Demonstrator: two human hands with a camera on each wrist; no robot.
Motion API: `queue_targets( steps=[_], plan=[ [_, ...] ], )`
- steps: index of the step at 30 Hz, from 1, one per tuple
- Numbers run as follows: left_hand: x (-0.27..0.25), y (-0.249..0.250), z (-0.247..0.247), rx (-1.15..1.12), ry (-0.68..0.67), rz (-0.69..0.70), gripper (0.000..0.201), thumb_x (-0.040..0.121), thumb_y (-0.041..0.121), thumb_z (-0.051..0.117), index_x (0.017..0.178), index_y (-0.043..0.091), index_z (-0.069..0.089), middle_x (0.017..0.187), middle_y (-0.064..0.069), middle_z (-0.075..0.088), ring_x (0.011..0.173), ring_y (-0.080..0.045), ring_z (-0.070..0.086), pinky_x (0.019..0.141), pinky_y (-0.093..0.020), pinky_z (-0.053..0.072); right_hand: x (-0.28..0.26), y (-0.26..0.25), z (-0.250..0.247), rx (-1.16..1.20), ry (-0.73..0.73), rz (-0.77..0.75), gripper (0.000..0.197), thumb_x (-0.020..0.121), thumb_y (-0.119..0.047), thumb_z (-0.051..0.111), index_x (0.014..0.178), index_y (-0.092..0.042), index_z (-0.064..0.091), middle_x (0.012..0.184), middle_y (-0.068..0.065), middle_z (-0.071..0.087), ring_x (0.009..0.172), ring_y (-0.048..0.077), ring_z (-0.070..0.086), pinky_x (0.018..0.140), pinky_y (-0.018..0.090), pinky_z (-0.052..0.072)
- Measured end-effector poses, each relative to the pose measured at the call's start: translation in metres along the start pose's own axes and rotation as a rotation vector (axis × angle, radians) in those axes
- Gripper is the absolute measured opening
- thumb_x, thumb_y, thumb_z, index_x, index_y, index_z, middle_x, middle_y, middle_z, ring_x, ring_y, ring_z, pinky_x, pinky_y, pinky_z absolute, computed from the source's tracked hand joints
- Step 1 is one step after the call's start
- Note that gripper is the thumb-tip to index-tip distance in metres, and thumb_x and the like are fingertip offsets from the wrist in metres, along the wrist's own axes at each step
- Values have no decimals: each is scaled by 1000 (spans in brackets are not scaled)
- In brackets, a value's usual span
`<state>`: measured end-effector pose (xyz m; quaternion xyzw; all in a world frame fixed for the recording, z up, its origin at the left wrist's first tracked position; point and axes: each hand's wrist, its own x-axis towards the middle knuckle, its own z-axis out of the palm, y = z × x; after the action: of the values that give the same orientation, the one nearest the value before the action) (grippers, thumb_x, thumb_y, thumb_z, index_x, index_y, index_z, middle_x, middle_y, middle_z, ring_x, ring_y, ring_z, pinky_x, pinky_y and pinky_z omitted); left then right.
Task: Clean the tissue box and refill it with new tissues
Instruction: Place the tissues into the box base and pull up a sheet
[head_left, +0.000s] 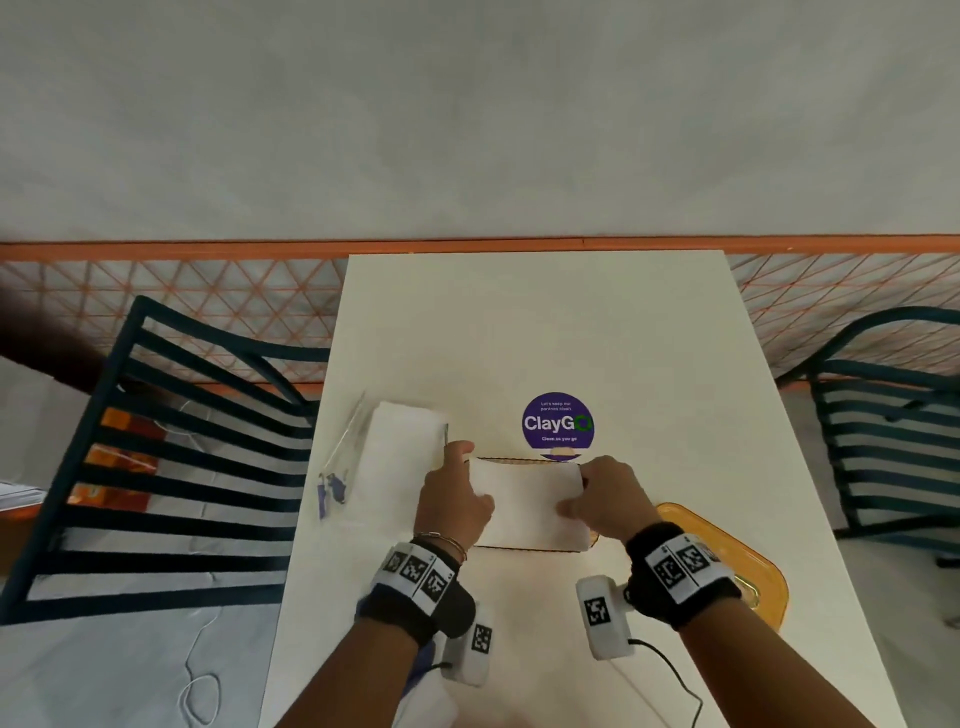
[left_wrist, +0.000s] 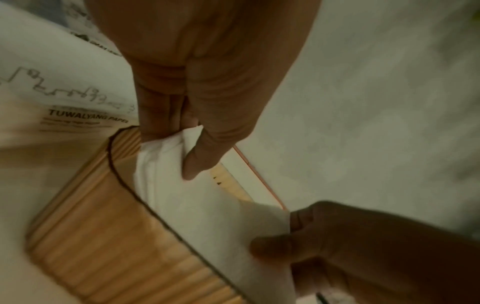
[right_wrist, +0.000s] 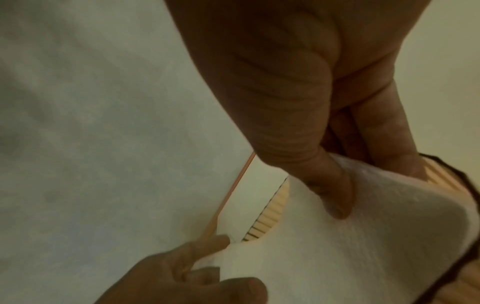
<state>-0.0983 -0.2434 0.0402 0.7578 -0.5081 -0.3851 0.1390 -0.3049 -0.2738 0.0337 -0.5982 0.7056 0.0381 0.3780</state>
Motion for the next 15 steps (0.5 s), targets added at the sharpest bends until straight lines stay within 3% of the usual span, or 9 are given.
queue_targets(
  steps=[5, 8, 11, 13, 15],
  plan=[
    [-5, 2, 7, 155, 32, 90, 63, 86, 15, 74, 140, 24, 42, 122, -4, 67, 112, -25, 64, 95, -35, 55, -2, -10, 4, -126, 38, 20, 39, 74, -32, 85, 101, -8, 70, 88, 0, 65, 79, 16, 62, 65, 21, 46],
    [-14, 1, 5, 272, 109, 181, 54, 89, 19, 71, 136, 26, 46, 126, 3, 63, 111, -19, 64, 88, -29, 52, -4, -9, 3, -155, 110, 21, 37, 77, -25, 82, 108, -9, 73, 97, 1, 73, 83, 16, 67, 68, 19, 47],
    [-17, -3, 4, 356, 177, 279, 42, 91, 12, 65, 129, 27, 57, 127, 8, 58, 110, -13, 62, 81, -20, 46, -11, -8, 0, -193, 197, -4, 32, 79, -19, 79, 110, -13, 73, 100, 1, 75, 86, 16, 70, 72, 19, 52],
    [-13, -8, 6, 373, 80, 305, 43, 92, 4, 61, 128, 26, 61, 129, 8, 59, 111, -14, 61, 83, -19, 43, -15, -9, 0, -183, 235, -57, 31, 80, -17, 78, 112, -15, 74, 98, 1, 76, 85, 15, 71, 78, 22, 56],
    [-8, -11, 8, 429, -85, 308, 47, 92, 1, 59, 132, 26, 60, 132, 6, 59, 119, -15, 58, 95, -23, 46, -17, -13, 3, -162, 204, -147, 32, 83, -16, 76, 114, -20, 72, 104, -3, 75, 91, 13, 69, 82, 19, 52]
  ],
)
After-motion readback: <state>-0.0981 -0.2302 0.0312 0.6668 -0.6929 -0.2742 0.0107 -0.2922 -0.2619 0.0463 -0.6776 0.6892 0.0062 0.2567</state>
